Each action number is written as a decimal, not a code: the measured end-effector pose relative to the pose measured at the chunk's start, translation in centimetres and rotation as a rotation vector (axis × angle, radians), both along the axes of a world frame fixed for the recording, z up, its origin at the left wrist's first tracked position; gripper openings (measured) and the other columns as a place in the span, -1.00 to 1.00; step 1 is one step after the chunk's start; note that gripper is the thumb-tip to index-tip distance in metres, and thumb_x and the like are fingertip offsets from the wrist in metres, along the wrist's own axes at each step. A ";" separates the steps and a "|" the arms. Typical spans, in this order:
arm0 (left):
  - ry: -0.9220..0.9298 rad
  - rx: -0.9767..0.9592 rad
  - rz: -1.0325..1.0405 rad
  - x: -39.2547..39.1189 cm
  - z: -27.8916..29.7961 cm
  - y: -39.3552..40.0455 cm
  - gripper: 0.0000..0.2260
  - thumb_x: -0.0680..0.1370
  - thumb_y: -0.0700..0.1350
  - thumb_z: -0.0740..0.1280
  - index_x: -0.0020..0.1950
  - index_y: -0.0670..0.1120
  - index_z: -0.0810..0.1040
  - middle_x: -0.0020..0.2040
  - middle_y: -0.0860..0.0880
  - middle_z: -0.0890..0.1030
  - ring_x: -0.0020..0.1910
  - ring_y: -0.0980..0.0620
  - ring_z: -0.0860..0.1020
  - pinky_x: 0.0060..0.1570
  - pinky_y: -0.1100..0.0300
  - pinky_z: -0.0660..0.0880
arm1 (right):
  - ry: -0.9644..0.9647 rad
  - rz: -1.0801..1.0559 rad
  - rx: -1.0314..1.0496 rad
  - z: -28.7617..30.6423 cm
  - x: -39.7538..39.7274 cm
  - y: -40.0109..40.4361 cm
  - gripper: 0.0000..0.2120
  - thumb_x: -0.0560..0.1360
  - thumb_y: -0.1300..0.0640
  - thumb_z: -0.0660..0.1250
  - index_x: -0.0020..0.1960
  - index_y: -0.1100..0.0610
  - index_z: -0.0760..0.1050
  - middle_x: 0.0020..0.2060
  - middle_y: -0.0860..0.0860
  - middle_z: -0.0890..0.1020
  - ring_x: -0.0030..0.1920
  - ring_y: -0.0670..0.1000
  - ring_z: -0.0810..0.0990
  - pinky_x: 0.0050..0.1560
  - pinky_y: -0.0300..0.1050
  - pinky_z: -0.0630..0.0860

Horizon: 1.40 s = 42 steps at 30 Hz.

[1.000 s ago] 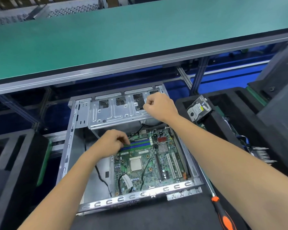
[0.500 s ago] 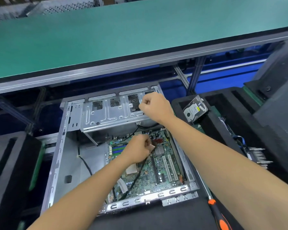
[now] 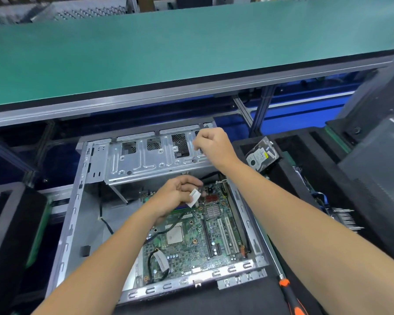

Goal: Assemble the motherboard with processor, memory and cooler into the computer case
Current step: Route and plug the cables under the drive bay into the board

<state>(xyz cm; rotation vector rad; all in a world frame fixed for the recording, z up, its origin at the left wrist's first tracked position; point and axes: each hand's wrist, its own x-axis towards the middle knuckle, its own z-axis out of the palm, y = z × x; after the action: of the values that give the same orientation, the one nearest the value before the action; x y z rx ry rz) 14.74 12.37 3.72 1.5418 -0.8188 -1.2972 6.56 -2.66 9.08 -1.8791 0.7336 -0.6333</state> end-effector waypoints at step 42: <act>-0.716 0.128 -0.542 -7.7 -3.7 -3.4 -0.93 0.50 -0.09 0.39 -0.11 -0.04 0.53 -0.21 0.06 0.54 -0.23 0.10 0.51 -0.26 0.23 0.42 | 0.127 0.033 -0.058 -0.2 0.4 0.3 -0.77 0.36 0.22 0.33 -0.46 0.16 0.44 -0.59 -0.10 0.31 -0.45 -0.05 0.26 -0.23 -0.10 0.30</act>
<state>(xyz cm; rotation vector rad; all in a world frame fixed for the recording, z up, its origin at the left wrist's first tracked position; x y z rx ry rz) 6.99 8.98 0.02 2.0052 -1.7250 -1.1656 7.00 -2.35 8.88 -1.9947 0.7712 -0.5229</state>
